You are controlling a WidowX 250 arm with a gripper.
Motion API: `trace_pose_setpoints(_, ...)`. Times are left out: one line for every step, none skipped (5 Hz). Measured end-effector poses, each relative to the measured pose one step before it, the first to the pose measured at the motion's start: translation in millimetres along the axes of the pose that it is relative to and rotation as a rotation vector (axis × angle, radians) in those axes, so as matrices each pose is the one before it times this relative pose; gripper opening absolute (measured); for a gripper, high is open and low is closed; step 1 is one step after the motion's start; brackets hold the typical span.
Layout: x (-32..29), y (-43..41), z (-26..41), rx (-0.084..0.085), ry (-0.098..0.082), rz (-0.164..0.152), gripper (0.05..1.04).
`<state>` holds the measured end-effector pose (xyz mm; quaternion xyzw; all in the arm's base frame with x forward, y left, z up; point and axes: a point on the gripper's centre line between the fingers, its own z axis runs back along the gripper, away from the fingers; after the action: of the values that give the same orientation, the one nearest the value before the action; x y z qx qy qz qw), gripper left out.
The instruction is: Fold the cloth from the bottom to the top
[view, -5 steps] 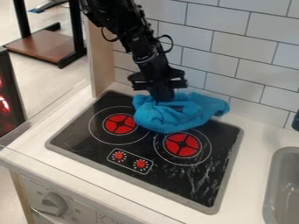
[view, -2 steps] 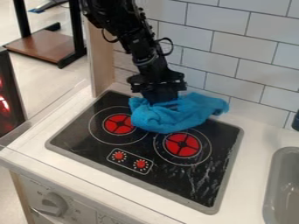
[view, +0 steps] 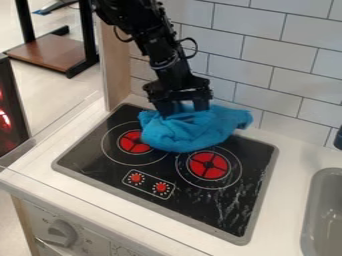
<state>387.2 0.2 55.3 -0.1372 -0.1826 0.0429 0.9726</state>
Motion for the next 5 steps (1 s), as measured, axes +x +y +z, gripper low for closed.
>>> trace_pose_setpoints(3.48, -4.74, 12.26, -0.0059, -0.014, -0.0118, 0.999)
trace_pose_setpoints(4.27, -8.57, 17.71, -0.0157, -0.0233, -0.0148, 0.999)
trace_pose_setpoints(1.33, -8.25, 17.23, -0.0162, -0.0045, -0.0153, 0.999)
trace_pose_setpoints(3.38, -12.24, 30.2, -0.0136, -0.0393, -0.0311, 0.999)
trace_pose_setpoints(-7.04, -3.84, 14.86, 0.0076, 0.0143, -0.0071, 0.999)
